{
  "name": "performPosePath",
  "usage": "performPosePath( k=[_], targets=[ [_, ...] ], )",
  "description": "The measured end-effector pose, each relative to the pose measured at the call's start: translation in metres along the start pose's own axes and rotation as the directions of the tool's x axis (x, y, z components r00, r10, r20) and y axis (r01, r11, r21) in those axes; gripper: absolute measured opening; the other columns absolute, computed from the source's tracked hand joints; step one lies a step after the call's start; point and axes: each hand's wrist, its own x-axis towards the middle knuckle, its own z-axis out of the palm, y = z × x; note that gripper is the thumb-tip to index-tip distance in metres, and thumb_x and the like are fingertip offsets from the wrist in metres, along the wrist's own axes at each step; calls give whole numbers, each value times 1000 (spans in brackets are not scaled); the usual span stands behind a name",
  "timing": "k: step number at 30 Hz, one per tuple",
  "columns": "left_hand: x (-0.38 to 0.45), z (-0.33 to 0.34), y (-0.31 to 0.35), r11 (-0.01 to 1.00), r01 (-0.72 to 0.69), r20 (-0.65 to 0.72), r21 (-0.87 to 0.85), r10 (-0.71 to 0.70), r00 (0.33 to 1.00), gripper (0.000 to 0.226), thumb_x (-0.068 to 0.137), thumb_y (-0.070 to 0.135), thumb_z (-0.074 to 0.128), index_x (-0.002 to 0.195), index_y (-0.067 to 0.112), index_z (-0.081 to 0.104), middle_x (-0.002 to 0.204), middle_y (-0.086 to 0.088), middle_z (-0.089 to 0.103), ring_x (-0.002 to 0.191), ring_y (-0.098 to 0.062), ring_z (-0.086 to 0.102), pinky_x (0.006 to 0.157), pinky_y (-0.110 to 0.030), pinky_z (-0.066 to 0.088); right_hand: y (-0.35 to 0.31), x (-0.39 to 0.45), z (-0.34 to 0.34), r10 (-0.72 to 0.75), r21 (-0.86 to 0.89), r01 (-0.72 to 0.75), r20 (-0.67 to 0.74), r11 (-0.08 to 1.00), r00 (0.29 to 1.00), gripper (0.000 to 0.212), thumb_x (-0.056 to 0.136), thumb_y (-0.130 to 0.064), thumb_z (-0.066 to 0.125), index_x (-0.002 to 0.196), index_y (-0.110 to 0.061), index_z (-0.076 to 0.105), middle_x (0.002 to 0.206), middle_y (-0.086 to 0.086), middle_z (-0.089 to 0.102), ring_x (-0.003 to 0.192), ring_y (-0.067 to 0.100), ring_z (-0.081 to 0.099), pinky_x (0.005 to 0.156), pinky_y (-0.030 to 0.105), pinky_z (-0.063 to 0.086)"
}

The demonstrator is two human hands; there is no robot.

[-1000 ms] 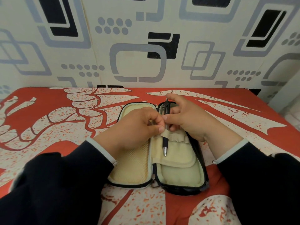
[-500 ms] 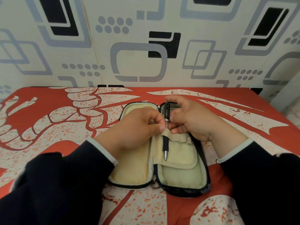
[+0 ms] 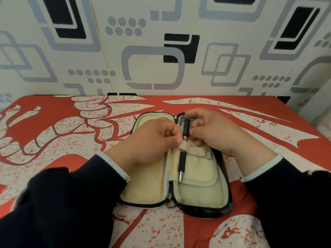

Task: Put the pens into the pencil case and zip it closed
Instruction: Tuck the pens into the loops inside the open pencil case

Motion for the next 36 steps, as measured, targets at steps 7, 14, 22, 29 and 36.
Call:
performPosePath(
  k=[7, 14, 22, 29, 36],
  targets=[
    [0, 0, 1, 1000, -3, 6, 16, 3, 1000, 13, 82, 12, 60, 72, 19, 61, 74, 8, 55, 55, 6, 46, 56, -7, 35, 0, -1, 1, -23, -14, 23, 0, 1000, 1000, 38, 81, 1, 53, 115, -16, 54, 80, 5, 60, 58, 18, 56, 66, 38, 49],
    [0, -1, 1, 1000, 17, 11, -22, -17, 1000, 10, 80, 11, 61, 72, 17, 63, 74, 9, 55, 54, 5, 46, 54, -5, 36, 4, 4, 4, -4, 124, 7, -25, 992, 1000, 28, 80, -5, 56, 105, -17, 59, 74, 8, 63, 68, 26, 58, 62, 33, 48],
    [-1, 0, 2, 1000, 1, 17, -22, -1, 1000, 14, 79, 9, 62, 68, 17, 60, 71, 10, 52, 52, 7, 45, 53, -5, 34, 5, 5, 6, 7, 194, 9, -82, 981, 997, 14, 78, -10, 64, 91, -16, 61, 66, 5, 58, 51, 9, 52, 43, 17, 44],
    [-1, -1, 4, 1000, -1, 29, -10, 2, 1000, 14, 81, 10, 60, 69, 18, 60, 72, 10, 53, 53, 6, 45, 54, -5, 35, 5, 6, 7, 8, 193, 17, -128, 981, 992, 10, 77, -15, 67, 80, -22, 60, 63, 3, 59, 42, 3, 51, 40, 16, 42],
    [-1, -1, 2, 998, 27, 22, -58, -26, 999, 12, 82, 10, 58, 73, 16, 62, 63, 10, 57, 49, 6, 46, 52, -5, 35, 4, 5, 7, -17, 195, 32, -78, 980, 997, 10, 78, -14, 66, 83, -20, 60, 65, 3, 58, 49, 8, 51, 43, 18, 42]
  ],
)
